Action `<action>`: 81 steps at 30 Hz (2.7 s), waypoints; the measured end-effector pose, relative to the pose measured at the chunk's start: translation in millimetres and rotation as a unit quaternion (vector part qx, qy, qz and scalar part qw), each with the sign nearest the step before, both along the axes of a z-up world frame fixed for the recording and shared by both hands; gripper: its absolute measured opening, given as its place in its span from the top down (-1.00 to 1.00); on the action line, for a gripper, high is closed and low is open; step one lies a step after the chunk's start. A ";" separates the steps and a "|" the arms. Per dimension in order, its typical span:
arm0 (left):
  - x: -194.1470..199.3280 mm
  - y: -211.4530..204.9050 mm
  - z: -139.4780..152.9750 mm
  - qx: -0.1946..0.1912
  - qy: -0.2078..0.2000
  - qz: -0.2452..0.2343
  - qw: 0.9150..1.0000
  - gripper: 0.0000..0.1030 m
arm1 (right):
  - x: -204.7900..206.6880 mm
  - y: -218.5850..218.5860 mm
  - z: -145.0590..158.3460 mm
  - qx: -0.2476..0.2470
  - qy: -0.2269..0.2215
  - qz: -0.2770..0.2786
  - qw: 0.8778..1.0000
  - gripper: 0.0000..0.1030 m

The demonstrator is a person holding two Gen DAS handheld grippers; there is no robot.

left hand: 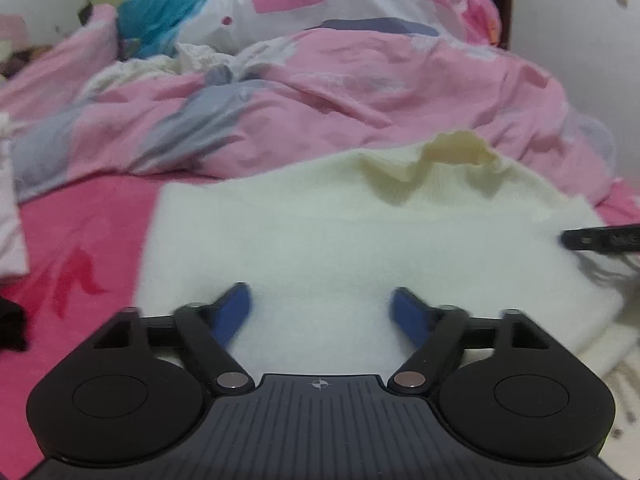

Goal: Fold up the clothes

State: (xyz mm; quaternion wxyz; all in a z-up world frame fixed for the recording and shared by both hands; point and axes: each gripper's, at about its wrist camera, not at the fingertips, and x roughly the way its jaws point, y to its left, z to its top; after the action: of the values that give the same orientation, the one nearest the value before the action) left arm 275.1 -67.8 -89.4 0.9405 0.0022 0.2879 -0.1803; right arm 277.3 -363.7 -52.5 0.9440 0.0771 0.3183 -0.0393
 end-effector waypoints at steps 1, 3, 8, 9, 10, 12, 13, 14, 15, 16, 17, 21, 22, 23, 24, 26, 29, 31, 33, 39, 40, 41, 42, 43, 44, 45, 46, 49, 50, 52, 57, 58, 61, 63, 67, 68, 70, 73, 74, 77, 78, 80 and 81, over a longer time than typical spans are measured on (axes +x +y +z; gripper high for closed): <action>-0.8 -1.2 -0.3 -0.001 0.000 -0.009 1.000 -1.00 | -5.6 -7.4 4.8 0.023 -0.002 -0.020 1.000 0.36; -1.9 -6.2 -0.8 0.014 -0.002 -0.007 1.000 -1.00 | -19.8 -10.9 15.9 0.035 -0.012 -0.028 0.999 0.33; -2.2 -7.6 -1.3 0.018 -0.002 -0.006 1.000 -1.00 | -35.2 18.5 17.7 0.001 -0.010 0.037 0.999 0.17; -2.2 -7.7 -1.4 0.019 -0.002 -0.006 1.000 -1.00 | -29.6 21.8 10.3 -0.013 0.003 0.039 0.999 0.16; -2.3 -7.8 -1.5 0.020 -0.002 -0.006 1.000 -1.00 | -20.4 18.9 -2.2 -0.033 0.020 0.031 0.999 0.15; -2.5 -8.1 -1.7 0.022 -0.003 -0.006 1.000 -1.00 | -17.2 2.2 -5.1 0.003 0.008 0.011 1.000 0.21; -2.4 -8.1 -1.9 0.022 -0.004 -0.006 1.000 -1.00 | -22.0 0.6 0.0 -0.001 0.008 -0.014 1.000 0.39; -2.3 -8.1 -2.1 0.023 -0.004 -0.006 1.000 -1.00 | -27.0 -0.8 5.3 -0.006 0.008 -0.040 0.999 0.40; -2.2 -8.1 -2.3 0.023 -0.004 -0.006 1.000 -1.00 | -31.9 -2.2 10.5 -0.010 0.008 -0.065 0.998 0.36; -2.1 -8.1 -2.5 0.023 -0.005 -0.005 1.000 -1.00 | -39.5 2.4 11.1 -0.012 0.006 -0.054 0.998 0.31; -2.0 -8.6 -2.4 0.024 -0.005 -0.006 1.000 -1.00 | -47.1 7.3 11.5 -0.014 0.003 -0.041 0.999 0.31; -1.4 -8.5 -1.4 0.024 -0.002 -0.005 1.000 -1.00 | -73.3 32.7 0.7 -0.057 0.004 0.017 0.998 0.22; -1.5 -8.5 -1.2 0.024 -0.001 -0.005 1.000 -1.00 | -79.6 40.3 -2.6 -0.084 0.004 0.025 0.996 0.21; -1.7 -9.1 -1.1 0.024 -0.001 -0.005 1.000 -1.00 | -83.4 42.7 0.5 -0.087 0.006 0.021 0.996 0.21; -1.8 -9.1 -1.0 0.024 -0.001 -0.005 1.000 -1.00 | -87.2 43.9 6.3 -0.083 0.008 0.016 0.996 0.21; -1.9 -9.3 -1.0 0.024 -0.001 -0.005 1.000 -1.00 | -92.2 49.1 16.1 -0.076 -0.009 0.027 0.997 0.18; -1.8 -9.1 -1.0 0.023 0.000 -0.005 1.000 -1.00 | -88.8 51.8 8.1 -0.071 -0.003 0.041 0.997 0.17; -1.8 -8.7 -1.1 0.023 -0.001 -0.004 1.000 -1.00 | -94.4 45.5 -4.2 -0.049 -0.014 0.041 0.998 0.17; -1.7 -8.2 -1.2 0.023 -0.001 -0.004 1.000 -1.00 | -99.2 42.2 -4.0 -0.037 -0.016 0.041 0.998 0.17; -1.4 -8.2 -1.2 0.024 -0.001 -0.004 1.000 -1.00 | -101.1 38.2 -6.4 -0.022 -0.018 0.040 0.999 0.17; -1.2 -7.7 -1.3 0.024 -0.001 -0.004 1.000 -1.00 | -101.2 38.1 -6.9 -0.021 -0.019 0.040 0.999 0.17; -1.4 -8.1 -1.2 0.024 -0.001 -0.004 1.000 -1.00 | -101.6 37.5 -7.1 -0.018 -0.020 0.040 0.999 0.17; -1.5 -8.2 -1.2 0.024 -0.001 -0.004 1.000 -1.00 | -101.8 36.9 -7.3 -0.016 -0.020 0.040 0.999 0.17; -1.6 -8.2 -1.2 0.024 -0.001 -0.004 1.000 -1.00 | -102.2 35.9 -7.5 -0.015 -0.021 0.040 0.999 0.17; -1.6 -8.3 -1.2 0.024 -0.001 -0.004 1.000 -1.00 | -102.2 35.6 -7.5 -0.014 -0.021 0.040 0.999 0.17; -1.7 -8.4 -1.2 0.024 -0.001 -0.004 1.000 -1.00 | -102.2 35.5 -7.4 -0.013 -0.021 0.040 0.999 0.17; -1.5 -8.3 -1.2 0.024 -0.001 -0.004 1.000 -1.00 | -102.0 35.6 -7.3 -0.014 -0.021 0.040 0.999 0.17; -1.4 -8.1 -1.4 0.024 -0.001 -0.003 1.000 -1.00 | -101.9 35.3 -7.7 -0.013 -0.021 0.040 0.999 0.17; -1.4 -8.1 -1.4 0.024 -0.001 -0.003 1.000 -1.00 | -101.9 35.2 -7.9 -0.013 -0.021 0.040 0.999 0.17; -1.3 -8.0 -1.5 0.024 -0.001 -0.003 1.000 -1.00 | -101.7 34.7 -8.2 -0.011 -0.022 0.040 0.999 0.16; -1.2 -7.9 -1.7 0.024 -0.001 -0.003 1.000 -1.00 | -102.6 32.5 -8.9 -0.002 -0.025 0.040 0.999 0.16; -1.2 -7.9 -1.7 0.024 -0.001 -0.003 1.000 -1.00 | -102.7 32.2 -8.9 0.000 -0.025 0.041 0.999 0.16; -1.3 -8.0 -1.7 0.024 -0.001 -0.003 1.000 -1.00 | -102.9 31.6 -8.8 0.003 -0.025 0.041 0.999 0.16; -1.3 -8.0 -1.6 0.024 -0.001 -0.003 1.000 -1.00 | -103.4 31.5 -8.9 0.003 -0.026 0.041 0.999 0.16; -1.4 -8.2 -1.7 0.024 -0.001 -0.003 1.000 -1.00 | -103.1 31.1 -9.4 0.002 -0.026 0.042 0.999 0.16; -1.4 -8.1 -1.7 0.024 -0.001 -0.003 1.000 -1.00 | -103.2 31.0 -9.6 0.002 -0.027 0.042 0.999 0.16; -1.3 -8.0 -1.8 0.024 -0.001 -0.003 1.000 -1.00 | -103.3 30.6 -10.1 0.003 -0.028 0.042 0.999 0.16; -1.3 -8.1 -1.8 0.024 -0.001 -0.003 1.000 -1.00 | -103.2 30.3 -10.2 0.005 -0.028 0.042 0.999 0.16; -1.3 -8.1 -1.7 0.024 -0.001 -0.003 1.000 -1.00 | -103.3 30.5 -10.2 0.005 -0.028 0.042 0.999 0.16; -1.3 -8.2 -1.8 0.024 -0.001 -0.003 1.000 -1.00 | -103.6 30.8 -10.3 0.005 -0.028 0.041 0.999 0.16; -1.3 -8.2 -1.8 0.024 -0.001 -0.003 1.000 -1.00 | -103.7 30.9 -10.3 0.005 -0.028 0.041 0.999 0.16; -1.3 -8.2 -1.7 0.024 -0.001 -0.003 1.000 -1.00 | -103.6 30.9 -10.3 0.005 -0.028 0.041 0.999 0.16; -1.3 -8.1 -1.7 0.024 -0.001 -0.003 1.000 -1.00 | -103.6 31.0 -10.3 0.005 -0.028 0.042 0.999 0.16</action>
State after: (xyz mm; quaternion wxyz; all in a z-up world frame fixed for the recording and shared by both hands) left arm 273.9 -75.9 -91.1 0.9400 0.0259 0.2910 -0.1763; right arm 173.7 -332.7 -62.8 0.9530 0.0697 0.2947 0.0038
